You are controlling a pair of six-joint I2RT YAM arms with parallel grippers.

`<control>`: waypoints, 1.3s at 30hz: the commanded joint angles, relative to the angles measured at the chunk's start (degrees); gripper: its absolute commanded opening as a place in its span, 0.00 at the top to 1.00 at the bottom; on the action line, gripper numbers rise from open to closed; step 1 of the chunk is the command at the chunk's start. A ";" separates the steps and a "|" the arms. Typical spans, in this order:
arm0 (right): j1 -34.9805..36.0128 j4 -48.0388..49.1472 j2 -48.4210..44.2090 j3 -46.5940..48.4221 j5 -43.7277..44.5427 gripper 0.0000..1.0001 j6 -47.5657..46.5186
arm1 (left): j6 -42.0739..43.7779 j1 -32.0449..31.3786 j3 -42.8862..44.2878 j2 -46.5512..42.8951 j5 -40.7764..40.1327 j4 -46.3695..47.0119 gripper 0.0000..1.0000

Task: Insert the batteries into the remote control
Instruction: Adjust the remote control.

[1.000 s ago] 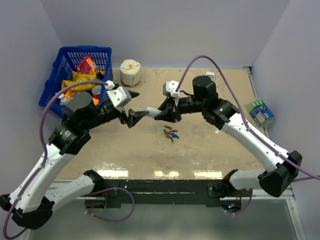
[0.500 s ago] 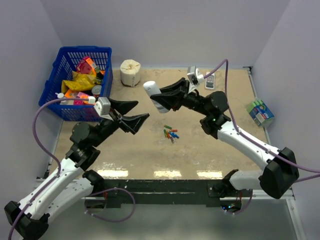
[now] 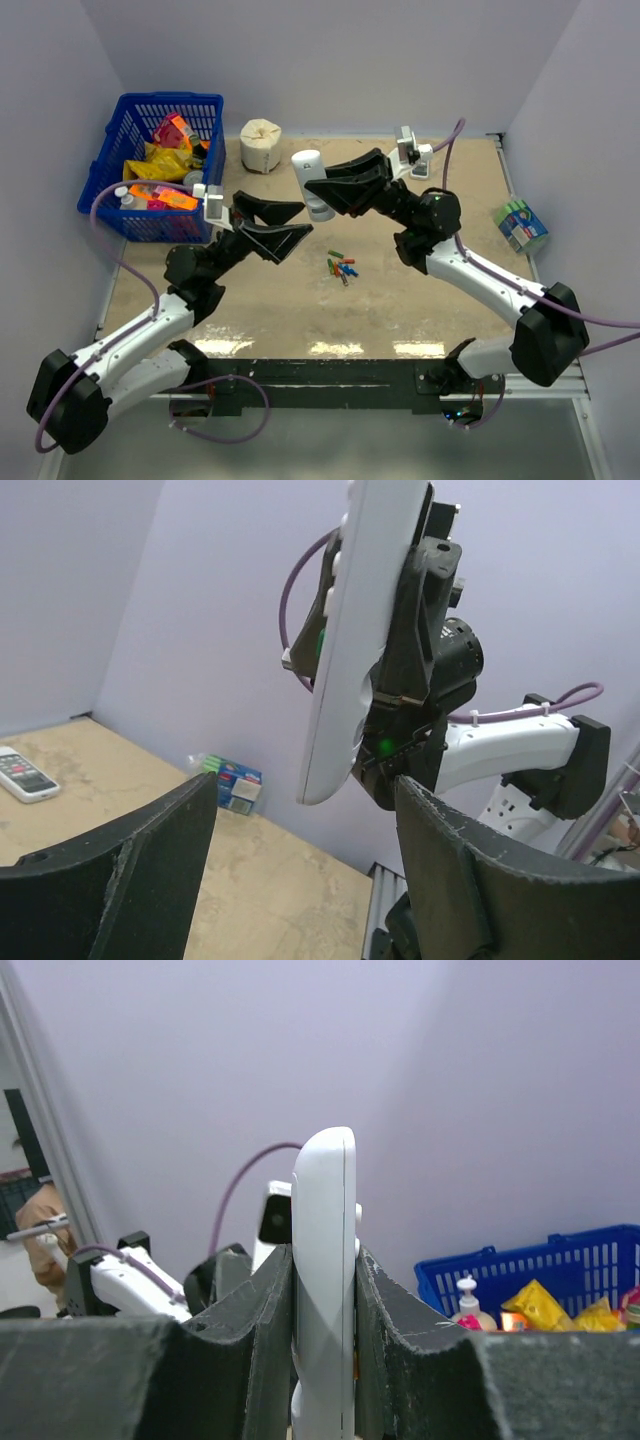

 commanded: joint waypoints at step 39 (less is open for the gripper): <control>0.74 12.30 3.78 2.86 -3.64 1.00 7.82 | -5.90 0.24 13.00 14.24 14.61 12.65 0.81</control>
